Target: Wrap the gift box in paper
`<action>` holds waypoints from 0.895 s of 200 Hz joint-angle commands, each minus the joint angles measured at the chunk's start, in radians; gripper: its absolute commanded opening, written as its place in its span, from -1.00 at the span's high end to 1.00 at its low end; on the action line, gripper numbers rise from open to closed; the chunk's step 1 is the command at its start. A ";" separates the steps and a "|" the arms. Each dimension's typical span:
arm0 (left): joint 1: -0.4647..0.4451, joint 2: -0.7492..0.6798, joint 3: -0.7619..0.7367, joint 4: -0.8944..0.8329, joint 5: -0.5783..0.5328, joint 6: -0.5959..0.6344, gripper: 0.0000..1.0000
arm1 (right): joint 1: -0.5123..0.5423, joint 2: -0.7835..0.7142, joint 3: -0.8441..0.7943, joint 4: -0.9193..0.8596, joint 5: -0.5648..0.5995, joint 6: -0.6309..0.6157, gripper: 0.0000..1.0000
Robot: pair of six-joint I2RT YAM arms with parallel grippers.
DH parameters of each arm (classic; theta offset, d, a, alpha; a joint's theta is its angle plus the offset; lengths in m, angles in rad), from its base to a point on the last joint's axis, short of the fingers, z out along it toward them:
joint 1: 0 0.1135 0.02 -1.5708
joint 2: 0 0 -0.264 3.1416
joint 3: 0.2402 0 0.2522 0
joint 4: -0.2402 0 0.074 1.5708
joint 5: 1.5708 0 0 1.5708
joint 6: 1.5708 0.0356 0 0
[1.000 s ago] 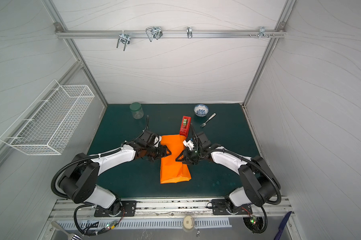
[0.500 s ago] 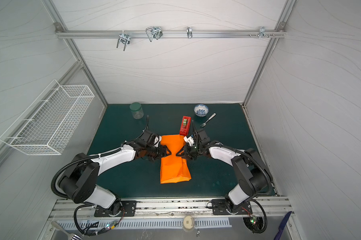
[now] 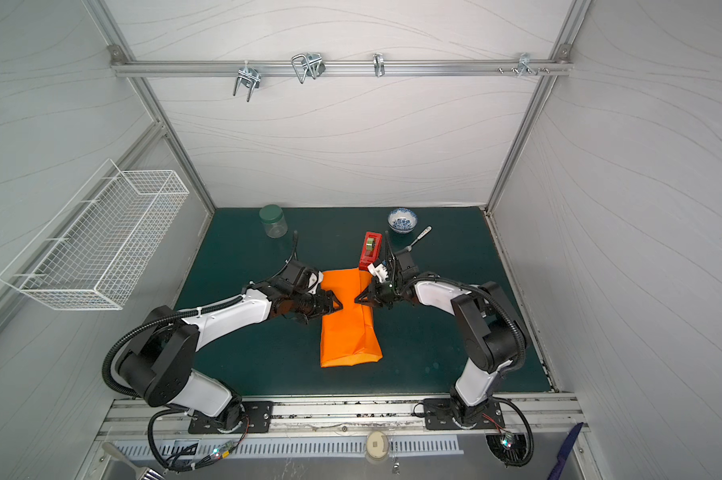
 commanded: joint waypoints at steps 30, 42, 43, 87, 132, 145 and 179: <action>0.004 0.007 0.022 -0.031 -0.011 -0.008 -0.53 | -0.029 0.031 -0.012 0.005 -0.030 -0.040 1.00; 0.008 -0.004 0.030 -0.030 0.007 -0.013 -0.54 | -0.034 0.040 -0.015 0.016 -0.042 -0.037 1.00; 0.009 -0.005 0.031 -0.030 0.009 -0.013 -0.54 | -0.033 0.041 -0.016 0.018 -0.044 -0.037 1.00; 0.035 -0.070 0.040 -0.014 0.071 -0.042 -0.56 | -0.057 0.065 -0.047 0.097 -0.098 0.007 1.00; 0.074 -0.070 0.017 0.000 0.097 -0.049 -0.57 | -0.075 0.083 -0.078 0.192 -0.148 0.068 1.00; 0.088 -0.064 0.007 0.008 0.102 -0.050 -0.56 | -0.080 0.091 -0.090 0.224 -0.162 0.090 1.00; 0.092 -0.033 0.002 0.039 0.133 -0.061 -0.48 | -0.086 0.110 -0.114 0.313 -0.193 0.154 1.00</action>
